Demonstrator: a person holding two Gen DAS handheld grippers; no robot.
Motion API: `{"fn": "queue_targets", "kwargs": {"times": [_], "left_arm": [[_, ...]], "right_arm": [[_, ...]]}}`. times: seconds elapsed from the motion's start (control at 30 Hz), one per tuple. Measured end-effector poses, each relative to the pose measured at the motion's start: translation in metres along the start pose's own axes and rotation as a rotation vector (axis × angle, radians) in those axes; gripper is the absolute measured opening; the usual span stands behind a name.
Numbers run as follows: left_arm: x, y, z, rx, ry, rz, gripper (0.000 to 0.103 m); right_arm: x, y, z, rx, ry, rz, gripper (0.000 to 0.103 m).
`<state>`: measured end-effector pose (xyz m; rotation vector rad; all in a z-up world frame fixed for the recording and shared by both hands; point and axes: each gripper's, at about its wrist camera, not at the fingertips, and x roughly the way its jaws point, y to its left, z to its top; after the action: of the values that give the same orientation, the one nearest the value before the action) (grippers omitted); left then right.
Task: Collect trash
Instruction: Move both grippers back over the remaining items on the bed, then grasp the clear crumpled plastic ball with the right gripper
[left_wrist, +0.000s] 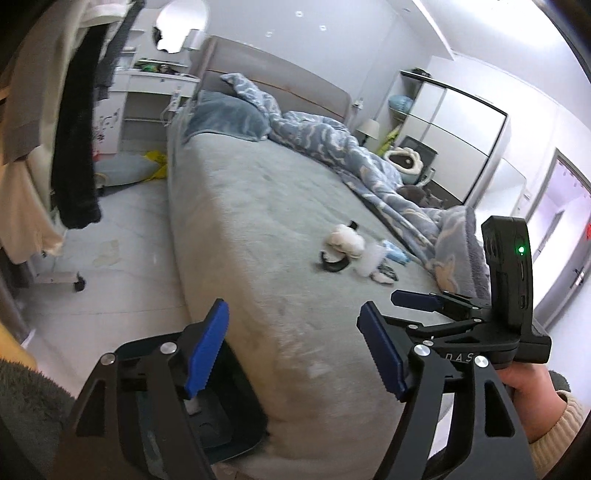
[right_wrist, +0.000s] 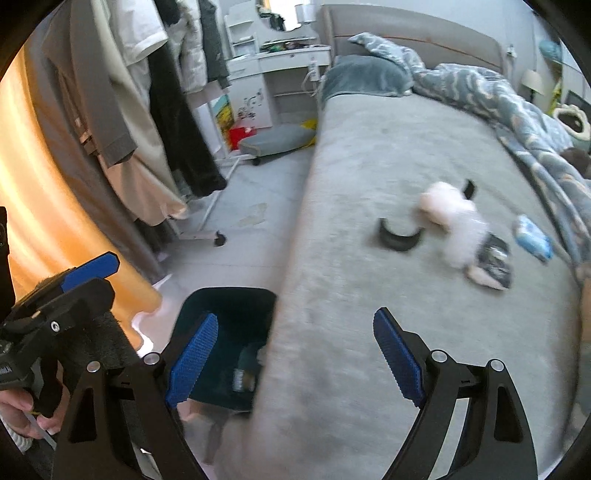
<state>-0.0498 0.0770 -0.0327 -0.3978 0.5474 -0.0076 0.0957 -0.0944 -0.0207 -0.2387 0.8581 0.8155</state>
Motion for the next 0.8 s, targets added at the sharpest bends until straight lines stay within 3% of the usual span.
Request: {"fn": "queue_targets", "kwargs": {"times": [0.43, 0.6, 0.8], "left_arm": [[0.057, -0.054, 0.018, 0.129, 0.020, -0.105, 0.084], [0.082, -0.063, 0.022, 0.174, 0.043, -0.104, 0.086], [0.112, -0.062, 0.023, 0.188, 0.081, -0.081, 0.086]], "right_arm": [[-0.032, -0.086, -0.004, 0.115, -0.075, -0.081, 0.090], [-0.027, -0.115, -0.006, 0.168, -0.073, -0.103, 0.090], [-0.016, -0.122, 0.004, 0.141, -0.071, -0.085, 0.090]]}}
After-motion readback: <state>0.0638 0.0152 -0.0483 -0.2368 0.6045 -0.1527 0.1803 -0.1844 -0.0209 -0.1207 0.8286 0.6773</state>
